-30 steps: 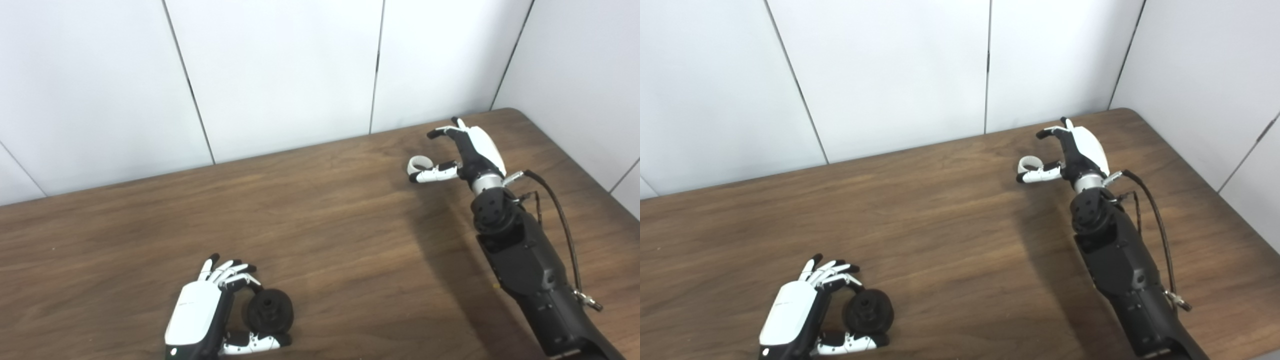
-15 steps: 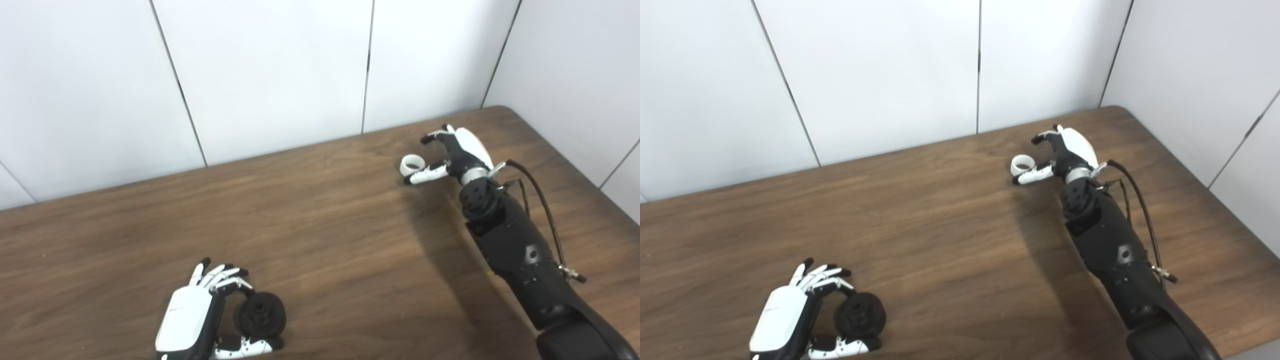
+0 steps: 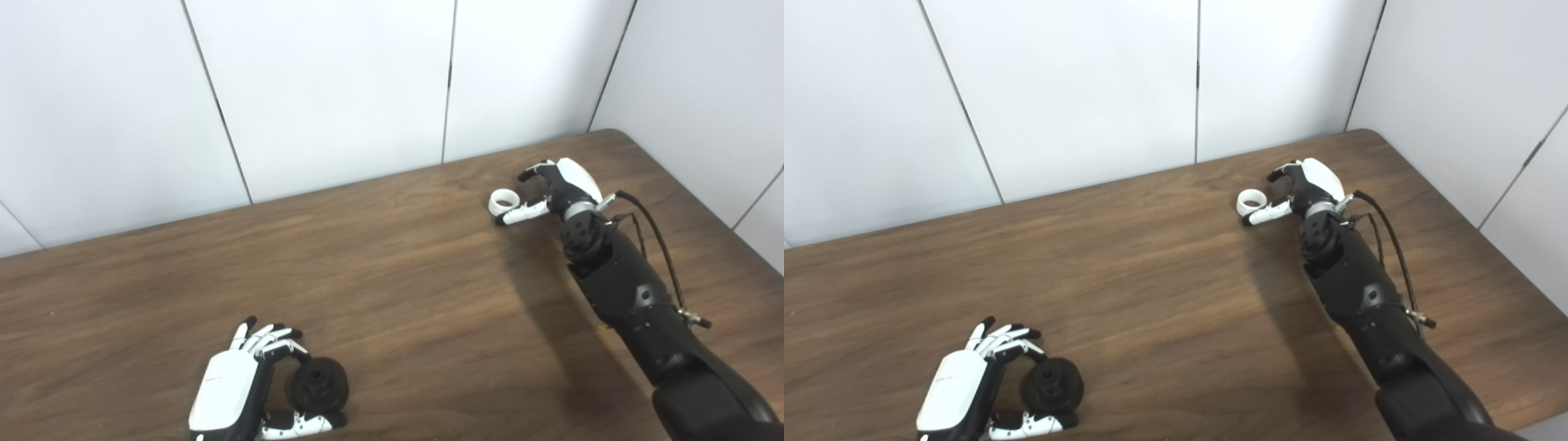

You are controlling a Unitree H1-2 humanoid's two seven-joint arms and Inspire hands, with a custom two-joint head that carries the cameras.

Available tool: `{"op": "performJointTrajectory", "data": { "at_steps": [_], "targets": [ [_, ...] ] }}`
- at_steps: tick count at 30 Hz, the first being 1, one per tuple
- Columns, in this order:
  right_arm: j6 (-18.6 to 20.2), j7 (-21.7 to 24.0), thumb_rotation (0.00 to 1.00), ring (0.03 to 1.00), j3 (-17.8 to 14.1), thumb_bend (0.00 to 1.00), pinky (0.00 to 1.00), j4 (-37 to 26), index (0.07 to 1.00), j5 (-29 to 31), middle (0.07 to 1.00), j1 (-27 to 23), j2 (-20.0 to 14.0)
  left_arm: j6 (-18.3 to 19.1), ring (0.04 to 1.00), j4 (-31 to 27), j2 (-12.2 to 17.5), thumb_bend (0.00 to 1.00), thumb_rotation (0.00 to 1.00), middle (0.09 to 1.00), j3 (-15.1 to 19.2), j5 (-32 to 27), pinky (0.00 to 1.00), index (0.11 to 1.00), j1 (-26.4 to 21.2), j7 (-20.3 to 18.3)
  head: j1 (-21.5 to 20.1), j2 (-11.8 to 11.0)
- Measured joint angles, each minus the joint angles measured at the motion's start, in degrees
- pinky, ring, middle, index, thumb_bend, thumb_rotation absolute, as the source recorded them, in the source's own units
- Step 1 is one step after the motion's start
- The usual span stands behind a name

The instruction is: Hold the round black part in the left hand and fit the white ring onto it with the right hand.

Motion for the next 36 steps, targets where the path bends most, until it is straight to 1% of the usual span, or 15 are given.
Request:
{"op": "performJointTrajectory", "data": {
  "at_steps": [2, 8, 13, 18, 23, 30, 34, 36],
  "targets": [
    [-0.01, -0.11, 0.25, 1.0, 0.22, 0.83, 1.0, 0.12, 0.706, 0.06, 0.95, -0.11, 0.0, -0.01, 0.864, 0.0, 0.0, 0.52, 0.05, 0.778, 0.0, 0.02, 1.0, 0.487, 0.0, 0.15, 0.09, 0.0],
    [0.01, -0.05, 0.23, 1.0, 0.61, 0.82, 1.0, 0.14, 0.686, 0.47, 0.942, -0.2, -0.03, -0.01, 0.863, 0.01, 0.0, 0.52, 0.05, 0.776, -0.06, 0.34, 1.0, 0.487, -0.01, 0.46, 0.35, 0.09],
    [0.1, 0.45, 0.23, 1.0, 0.49, 0.8, 1.0, 0.39, 0.686, 1.17, 0.961, -0.42, -0.03, 0.04, 0.867, 0.01, -0.04, 0.52, 0.05, 0.781, -0.05, 0.44, 1.0, 0.488, 0.0, 0.34, 0.79, 0.26],
    [0.17, 1.86, 0.26, 1.0, -1.17, 0.79, 1.0, 0.49, 0.681, 1.01, 0.954, -0.46, 0.75, 0.05, 0.87, 0.0, -0.09, 0.52, 0.05, 0.782, -0.04, 0.54, 1.0, 0.487, 0.0, 0.16, 0.88, 0.44],
    [0.19, 2.51, 0.26, 1.0, -2.28, 0.79, 1.0, 0.5, 0.662, 0.04, 0.943, -0.52, 1.46, 0.04, 0.87, 0.01, -0.11, 0.52, 0.05, 0.781, -0.05, 0.55, 1.0, 0.487, -0.02, 0.26, 1.05, 0.79],
    [0.19, 3.49, 0.25, 1.0, -2.55, 0.76, 1.0, 0.46, 0.615, -0.46, 0.926, -0.54, 1.45, 0.07, 0.873, -0.02, -0.14, 0.52, 0.05, 0.787, -0.01, 0.55, 1.0, 0.488, -0.01, 0.0, 1.05, 0.97],
    [0.19, 3.56, 0.24, 1.0, -2.56, 0.76, 1.0, 0.35, 0.604, -0.4, 0.928, -0.5, 1.44, 0.07, 0.87, -0.02, -0.19, 0.52, 0.05, 0.785, 0.04, 0.55, 1.0, 0.487, 0.0, -0.01, 1.05, 0.97],
    [0.19, 3.68, 0.24, 1.0, -2.56, 0.76, 1.0, 0.23, 0.613, -0.36, 0.936, -0.47, 1.42, 0.06, 0.871, -0.02, -0.2, 0.52, 0.05, 0.785, 0.04, 0.54, 1.0, 0.488, 0.01, 0.0, 1.23, 1.23]
  ]
}}
